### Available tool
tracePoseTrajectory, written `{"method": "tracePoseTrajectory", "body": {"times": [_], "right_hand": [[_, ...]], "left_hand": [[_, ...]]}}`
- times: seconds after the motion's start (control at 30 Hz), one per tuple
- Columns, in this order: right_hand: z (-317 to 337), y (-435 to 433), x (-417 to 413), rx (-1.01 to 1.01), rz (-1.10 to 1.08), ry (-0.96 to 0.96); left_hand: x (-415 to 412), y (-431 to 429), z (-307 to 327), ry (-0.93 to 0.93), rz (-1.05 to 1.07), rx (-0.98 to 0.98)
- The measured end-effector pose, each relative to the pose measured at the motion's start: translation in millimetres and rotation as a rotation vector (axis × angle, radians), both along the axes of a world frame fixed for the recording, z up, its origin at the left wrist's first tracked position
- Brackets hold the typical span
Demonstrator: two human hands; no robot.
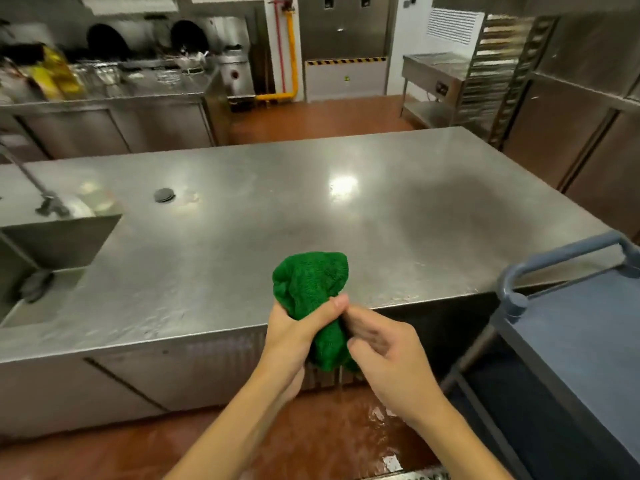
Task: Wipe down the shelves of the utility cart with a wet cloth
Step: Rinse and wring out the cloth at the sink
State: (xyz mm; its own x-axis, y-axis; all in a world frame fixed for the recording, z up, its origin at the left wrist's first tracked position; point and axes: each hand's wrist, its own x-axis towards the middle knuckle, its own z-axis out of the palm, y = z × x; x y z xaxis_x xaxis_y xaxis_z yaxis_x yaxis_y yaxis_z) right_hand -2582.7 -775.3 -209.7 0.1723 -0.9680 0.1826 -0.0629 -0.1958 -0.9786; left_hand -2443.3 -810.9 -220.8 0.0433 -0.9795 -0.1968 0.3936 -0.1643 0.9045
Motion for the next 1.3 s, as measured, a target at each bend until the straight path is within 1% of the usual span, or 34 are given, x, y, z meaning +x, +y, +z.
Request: {"method": "tracePoseTrajectory", "body": {"times": [0.07,0.13,0.23,0.33,0.47,0.57,0.77,0.9,1.0,1.07,1.13,1.23,1.3], "right_hand": [[-2,0,34,-0.027,-0.086,-0.022],[-4,-1,65,-0.03,-0.093,-0.002],[-4,0,112,-0.044,0.008,0.089],[-2,0,162,-0.097,0.124,0.182],[1,-8,223,-0.305,0.286,0.347],[-4,-25,264,-0.411,0.413,0.435],[-16,-73,346,-0.646,0.528,0.496],[-19,-118,409,-0.855,0.613,0.617],[-19,-153,460,-1.012,0.689,0.642],[-19,-174,488,-1.052,0.763,0.6],[-19,-195,511,-1.048,0.79,0.581],[-20,-229,543,-1.099,0.73,0.564],[-22,-253,565,-1.127,0.713,0.509]], "left_hand": [[40,7,0,0.006,0.068,0.009],[82,13,0,-0.011,0.137,0.005],[143,25,1,-0.064,0.267,-0.004],[195,42,3,-0.098,0.345,0.018],[256,58,-1,-0.164,0.416,0.044],[295,63,-4,-0.186,0.477,0.054],[364,53,-8,-0.221,0.59,0.068],[408,31,-7,-0.318,0.535,0.055],[437,5,-5,-0.404,0.458,0.054],[454,-14,1,-0.431,0.405,0.08],[470,-34,7,-0.453,0.353,0.115],[495,-60,16,-0.471,0.301,0.174],[511,-78,19,-0.472,0.327,0.195]]}}
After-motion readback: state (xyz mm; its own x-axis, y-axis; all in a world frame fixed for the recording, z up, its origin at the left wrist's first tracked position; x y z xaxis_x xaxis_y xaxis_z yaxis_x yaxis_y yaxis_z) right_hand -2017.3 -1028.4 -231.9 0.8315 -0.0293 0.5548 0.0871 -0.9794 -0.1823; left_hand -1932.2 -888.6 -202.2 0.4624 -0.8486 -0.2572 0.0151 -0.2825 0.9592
